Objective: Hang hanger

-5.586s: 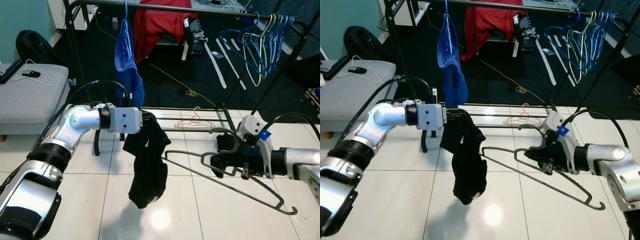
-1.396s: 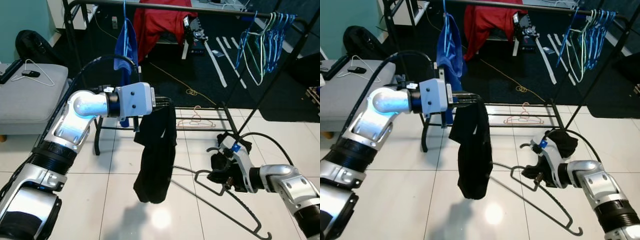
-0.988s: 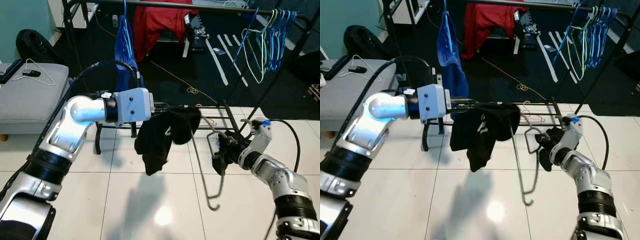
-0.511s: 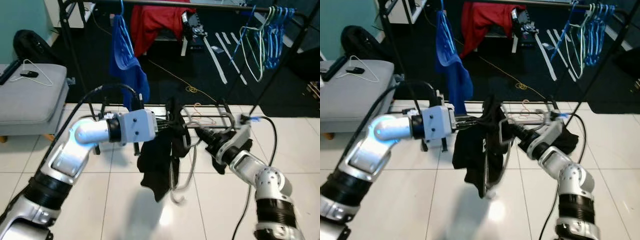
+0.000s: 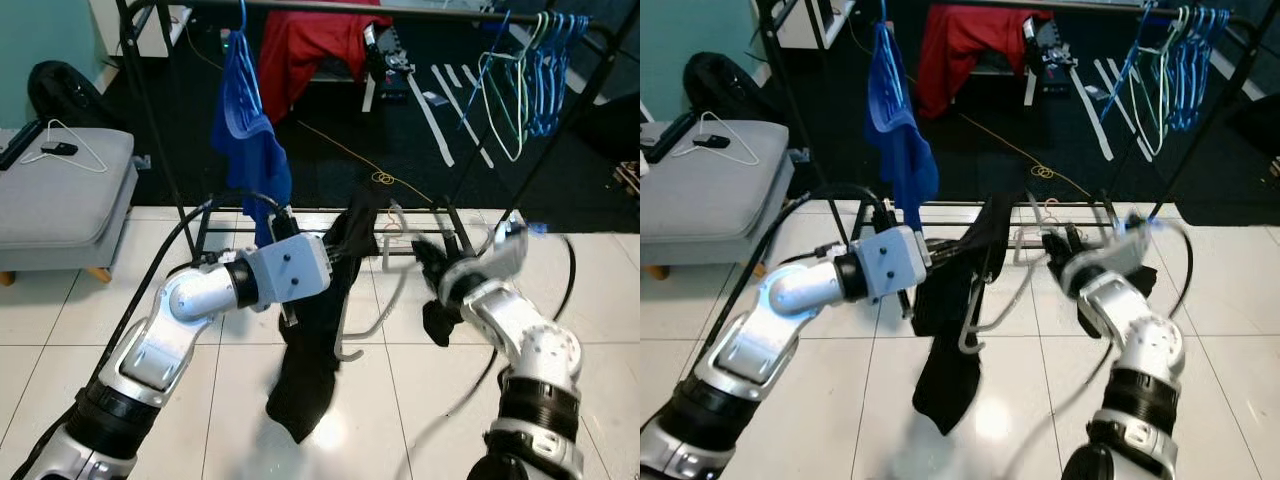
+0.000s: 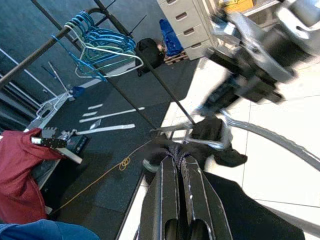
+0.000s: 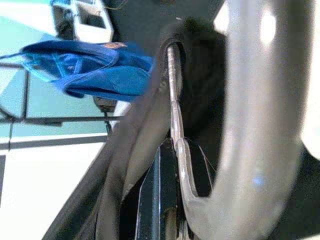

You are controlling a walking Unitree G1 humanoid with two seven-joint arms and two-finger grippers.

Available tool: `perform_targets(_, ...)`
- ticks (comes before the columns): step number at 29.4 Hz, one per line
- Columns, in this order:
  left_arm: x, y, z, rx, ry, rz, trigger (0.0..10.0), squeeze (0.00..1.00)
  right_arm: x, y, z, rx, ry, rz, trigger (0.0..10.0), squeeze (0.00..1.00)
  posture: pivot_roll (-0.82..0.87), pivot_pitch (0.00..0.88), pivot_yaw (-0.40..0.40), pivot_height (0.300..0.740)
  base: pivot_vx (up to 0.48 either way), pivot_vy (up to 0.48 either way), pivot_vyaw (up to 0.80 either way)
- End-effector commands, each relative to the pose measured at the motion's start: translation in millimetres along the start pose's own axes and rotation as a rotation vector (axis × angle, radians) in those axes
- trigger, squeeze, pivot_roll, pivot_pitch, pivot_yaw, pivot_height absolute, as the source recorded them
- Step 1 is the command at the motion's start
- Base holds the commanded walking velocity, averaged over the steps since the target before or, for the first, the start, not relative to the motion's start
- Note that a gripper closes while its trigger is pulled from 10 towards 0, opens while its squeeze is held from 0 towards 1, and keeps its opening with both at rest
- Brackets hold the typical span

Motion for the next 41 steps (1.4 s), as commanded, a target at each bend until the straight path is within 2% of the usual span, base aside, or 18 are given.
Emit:
perform_targets(1,0.5,-0.4,11.1,0.035,0.021,0.011,10.0,0.0,-0.4,-1.5,2.1,0.014,0.039,0.009,10.0,0.0,-0.05,0.261,-0.04,0.74,0.0,0.0,0.0)
perform_targets(7,12.1,-0.6,25.8,0.1,0.026,-0.051,10.0,0.0,9.2,-2.5,-2.3,0.032,0.184,-0.05,10.0,0.0,-0.05,0.254,-0.037,0.74,0.0,0.0,0.0)
perform_targets(12,29.9,-3.2,31.7,0.123,-0.001,-0.145,10.0,0.0,9.7,-3.2,-4.4,0.006,0.152,-0.088,10.0,0.0,-0.05,0.253,-0.036,0.74,0.0,0.0,0.0)
perform_targets(13,33.1,-3.8,36.1,0.141,-0.008,-0.152,10.0,0.0,13.6,-3.8,-4.7,-0.001,0.086,-0.122,10.0,0.0,-0.05,0.251,-0.035,0.74,0.0,0.0,0.0)
perform_targets(15,30.0,-2.5,46.6,0.184,-0.036,-0.117,10.0,0.0,7.3,-3.1,-10.1,-0.029,0.149,-0.077,10.0,0.0,-0.05,0.25,-0.035,0.74,0.0,0.0,0.0)
perform_targets(16,24.5,-1.1,55.8,0.219,-0.059,-0.071,10.0,0.0,5.8,-3.7,-15.1,-0.059,0.12,-0.066,10.0,0.0,-0.05,0.25,-0.034,0.74,0.0,0.0,0.0)
perform_targets(17,14.9,1.9,66.0,0.252,-0.064,-0.007,10.0,0.0,14.3,-4.1,-21.2,-0.088,-0.016,-0.124,10.0,0.0,-0.05,0.248,-0.034,0.74,0.0,0.0,0.0)
perform_targets(18,8.6,3.9,72.8,0.273,-0.066,0.034,10.0,0.0,19.0,-4.0,-25.9,-0.102,-0.012,-0.146,10.0,0.0,-0.05,0.247,-0.035,0.74,0.0,0.0,0.0)
perform_targets(21,1.9,6.5,80.9,0.299,-0.05,0.074,10.0,0.0,18.4,-2.2,-35.6,-0.126,0.141,-0.129,10.0,0.0,-0.04,0.246,-0.036,0.74,0.0,0.0,0.0)
perform_targets(23,1.9,6.5,80.9,0.299,-0.05,0.074,10.0,0.0,18.4,-2.2,-35.6,-0.126,0.141,-0.129,10.0,0.0,-0.04,0.246,-0.036,0.74,0.0,0.0,0.0)
perform_targets(25,0.5,7.8,80.0,0.29,-0.016,0.07,10.0,0.0,15.2,-4.3,-48.6,-0.211,-0.112,-0.129,10.0,0.0,-0.04,0.25,-0.033,0.74,0.0,0.0,0.0)
perform_targets(26,0.5,7.8,80.0,0.29,-0.016,0.07,10.0,0.0,15.2,-4.3,-48.6,-0.211,-0.112,-0.129,10.0,0.0,-0.04,0.25,-0.033,0.74,0.0,0.0,0.0)
perform_targets(27,0.2,7.7,76.2,0.272,0.01,0.058,10.0,0.0,14.6,-6.3,-54.2,-0.275,-0.536,-0.167,10.0,0.0,-0.04,0.253,-0.028,0.74,0.0,0.0,0.0)
perform_targets(31,-1.5,7.9,73.6,0.26,0.024,0.054,10.0,0.0,15.1,-9.3,-67.5,-0.351,-0.56,-0.141,10.0,0.0,-0.04,0.252,-0.027,0.74,0.0,0.0,0.0)
perform_targets(33,-4.4,8.8,71.5,0.243,0.037,0.047,10.0,0.0,35.8,-16.8,-70.4,-0.463,-1.297,-0.152,10.0,0.0,-0.03,0.259,-0.025,0.74,0.0,0.0,0.0)
perform_targets(34,-4.4,8.8,71.5,0.243,0.037,0.047,10.0,0.0,35.8,-16.8,-70.4,-0.463,-1.297,-0.152,10.0,0.0,-0.03,0.259,-0.025,0.74,0.0,0.0,0.0)
perform_targets(36,-5.9,9.4,71.3,0.236,0.042,0.045,10.0,0.0,49.7,-25.2,-67.8,-0.537,-1.651,-0.116,10.0,0.0,-0.03,0.258,-0.023,0.74,0.0,0.0,0.0)
perform_targets(41,-6.0,10.1,73.0,0.241,0.044,0.046,10.0,0.0,45.0,-29.3,-65.6,-0.545,-1.612,-0.1,10.0,0.0,-0.04,0.261,-0.022,0.74,0.0,0.0,0.0)
Point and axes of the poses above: a point about 5 cm out from each wrist's last joint towards the gripper, its own y axis pointing out of the wrist towards the gripper, its own z axis along the axis of the wrist's last joint, x = y × z, the point moved 5 cm from there along y, pointing out of the wrist towards the gripper
